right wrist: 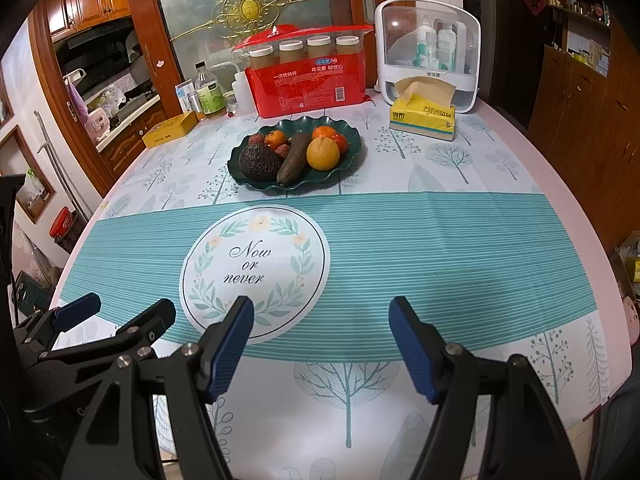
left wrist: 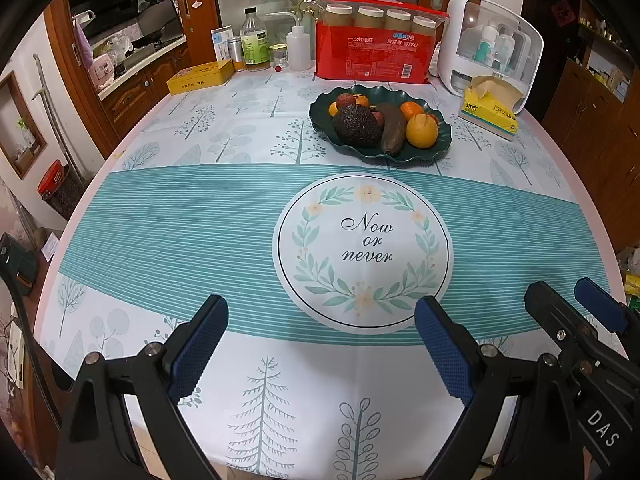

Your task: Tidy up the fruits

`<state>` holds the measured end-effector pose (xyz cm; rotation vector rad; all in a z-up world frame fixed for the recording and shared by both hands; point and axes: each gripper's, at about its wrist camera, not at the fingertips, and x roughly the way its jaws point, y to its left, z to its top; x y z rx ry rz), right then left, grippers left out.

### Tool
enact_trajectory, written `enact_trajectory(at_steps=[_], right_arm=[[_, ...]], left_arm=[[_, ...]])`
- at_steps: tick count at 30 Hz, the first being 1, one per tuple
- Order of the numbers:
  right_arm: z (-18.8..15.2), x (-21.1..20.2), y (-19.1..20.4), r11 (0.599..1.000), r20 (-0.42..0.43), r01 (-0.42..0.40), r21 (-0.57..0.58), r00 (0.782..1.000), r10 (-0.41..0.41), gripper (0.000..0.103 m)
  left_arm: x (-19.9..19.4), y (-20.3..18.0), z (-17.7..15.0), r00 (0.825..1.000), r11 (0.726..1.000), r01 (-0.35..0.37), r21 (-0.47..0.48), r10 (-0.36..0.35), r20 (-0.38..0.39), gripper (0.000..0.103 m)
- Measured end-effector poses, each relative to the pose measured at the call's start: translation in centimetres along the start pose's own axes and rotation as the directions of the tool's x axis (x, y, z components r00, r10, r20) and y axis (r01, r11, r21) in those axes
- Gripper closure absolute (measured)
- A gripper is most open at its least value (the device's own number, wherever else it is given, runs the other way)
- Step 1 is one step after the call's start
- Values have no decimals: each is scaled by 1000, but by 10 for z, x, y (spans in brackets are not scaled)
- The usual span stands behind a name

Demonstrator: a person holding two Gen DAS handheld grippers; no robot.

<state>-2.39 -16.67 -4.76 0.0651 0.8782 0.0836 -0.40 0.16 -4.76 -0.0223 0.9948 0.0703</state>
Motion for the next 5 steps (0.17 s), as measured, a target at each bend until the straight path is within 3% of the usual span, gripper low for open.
enact_trajectory(at_steps=[5], right_arm=[[0, 0, 1, 1000, -1, 0, 0, 1000, 0, 32]], left_arm=[[0, 1, 0, 1000, 1000, 1, -1, -1, -1, 9]])
